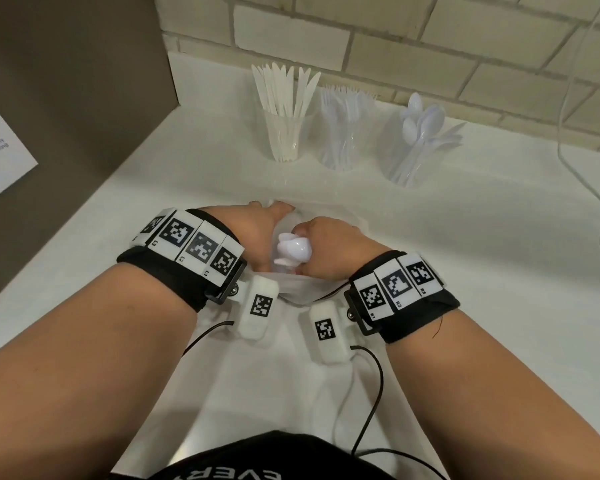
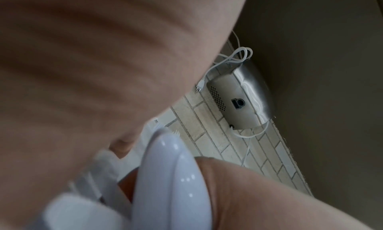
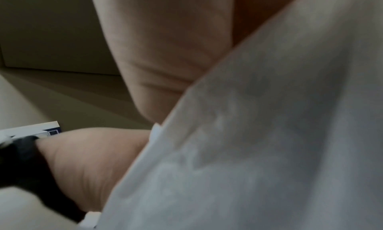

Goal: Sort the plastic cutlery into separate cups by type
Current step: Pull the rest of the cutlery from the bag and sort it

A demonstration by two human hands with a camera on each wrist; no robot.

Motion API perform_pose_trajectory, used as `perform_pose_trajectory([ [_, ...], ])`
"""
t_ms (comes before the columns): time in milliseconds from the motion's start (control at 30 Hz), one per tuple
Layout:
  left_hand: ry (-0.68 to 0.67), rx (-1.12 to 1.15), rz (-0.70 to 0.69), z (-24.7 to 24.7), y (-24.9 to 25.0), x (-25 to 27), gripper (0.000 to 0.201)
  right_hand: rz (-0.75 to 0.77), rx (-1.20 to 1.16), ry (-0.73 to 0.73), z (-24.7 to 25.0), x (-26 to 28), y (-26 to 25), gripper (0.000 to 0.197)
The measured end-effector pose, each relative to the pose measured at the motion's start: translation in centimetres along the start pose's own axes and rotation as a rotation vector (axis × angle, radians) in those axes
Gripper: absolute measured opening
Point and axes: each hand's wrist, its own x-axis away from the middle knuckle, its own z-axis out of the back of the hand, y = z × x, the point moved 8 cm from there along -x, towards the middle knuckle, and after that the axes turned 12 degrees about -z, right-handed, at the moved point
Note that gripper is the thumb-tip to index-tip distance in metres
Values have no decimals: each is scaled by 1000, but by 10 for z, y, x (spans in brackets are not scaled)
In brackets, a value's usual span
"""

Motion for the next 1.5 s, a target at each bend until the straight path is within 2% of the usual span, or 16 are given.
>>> perform_pose_trajectory([
  [133, 10, -21, -10, 1, 1, 2, 134, 19, 34, -28, -3, -3, 0, 41],
  [300, -4, -4, -2, -1, 1, 6, 127, 51, -72, -70, -1, -1, 3, 29],
  [433, -5, 5, 4, 1, 0, 10, 118, 101, -269, -31, 17, 8, 12, 20],
  [600, 6, -57, 35, 3, 2, 13, 112, 131, -569, 33, 34, 13, 22, 31],
  [767, 18, -104, 28, 7, 7, 17, 106, 136, -520, 45, 32, 10, 21, 51],
  [900, 10, -99, 20, 8, 9, 20, 109, 133, -539, 74, 31, 9, 22, 56],
  [1000, 40, -110, 13, 8, 10, 21, 100, 121, -704, 104, 40, 11, 24, 46],
  [1100, 63, -190, 49, 9, 11, 21, 102, 135, -892, 206, 61, 16, 27, 41],
  [1200, 54, -180, 15, 19, 10, 27, 102, 171, -1211, 273, 81, 19, 32, 42],
  [1267, 95, -59, -55, 35, 13, 39, 92, 179, -1387, 287, 94, 23, 37, 37],
  [1300, 188, 38, -116, 48, 17, 44, 79, 190, -1446, 289, 102, 25, 38, 32],
  [1367, 526, 373, -262, 77, 24, 52, 47, 213, -1516, 314, 118, 27, 37, 26],
  [1400, 686, 627, -316, 87, 22, 53, 39, 225, -1542, 336, 125, 28, 34, 28],
  [1433, 757, 901, -337, 89, 19, 50, 36, 244, -1566, 360, 133, 29, 31, 33],
  [1467, 727, 1152, -334, 84, 20, 42, 39, 258, -1590, 389, 140, 29, 27, 39],
  [1500, 629, 1346, -322, 77, 24, 32, 47, 269, -1613, 414, 146, 29, 23, 43],
])
